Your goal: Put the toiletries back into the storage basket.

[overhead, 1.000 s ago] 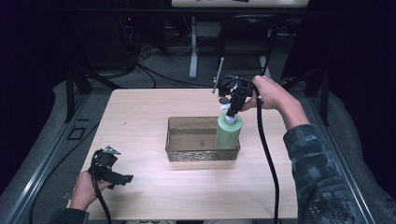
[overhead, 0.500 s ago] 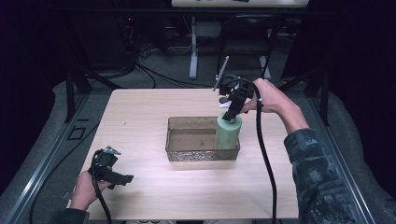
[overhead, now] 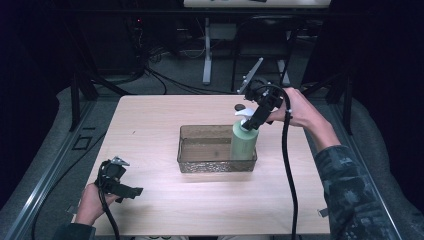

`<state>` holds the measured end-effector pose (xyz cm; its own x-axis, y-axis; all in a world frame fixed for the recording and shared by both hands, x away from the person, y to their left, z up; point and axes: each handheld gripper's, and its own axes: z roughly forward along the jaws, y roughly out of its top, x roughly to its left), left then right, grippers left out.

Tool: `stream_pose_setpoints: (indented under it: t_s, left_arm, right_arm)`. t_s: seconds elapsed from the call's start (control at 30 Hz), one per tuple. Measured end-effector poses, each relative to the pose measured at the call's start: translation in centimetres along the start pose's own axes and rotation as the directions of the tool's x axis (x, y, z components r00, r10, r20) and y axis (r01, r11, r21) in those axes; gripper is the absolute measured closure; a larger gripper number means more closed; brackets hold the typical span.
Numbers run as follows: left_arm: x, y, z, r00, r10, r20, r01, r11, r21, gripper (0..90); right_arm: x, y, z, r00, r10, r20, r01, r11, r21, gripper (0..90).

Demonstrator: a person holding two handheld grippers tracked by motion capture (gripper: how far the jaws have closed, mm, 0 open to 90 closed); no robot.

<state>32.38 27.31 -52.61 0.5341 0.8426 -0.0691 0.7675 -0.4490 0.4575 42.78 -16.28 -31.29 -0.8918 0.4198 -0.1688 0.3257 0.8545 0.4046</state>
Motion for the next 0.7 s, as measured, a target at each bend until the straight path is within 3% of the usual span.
stream_pose_setpoints:
  t_s: [0.33, 0.7]
  left_arm:
    - [-0.1, 0.0, 0.1, 1.0, 0.001, -0.003, -0.001, 1.0, 0.001, 0.1]
    - [-0.2, 0.0, 0.1, 1.0, 0.002, -0.004, -0.002, 1.0, 0.007, 0.1]
  right_arm:
    - [0.6, -3.8, -1.2, 0.995, 0.093, 0.036, -0.088, 0.99, -0.11, 0.0]
    - [2.1, -9.2, -0.1, 0.9808, 0.185, 0.062, -0.174, 0.974, -0.148, 0.0]
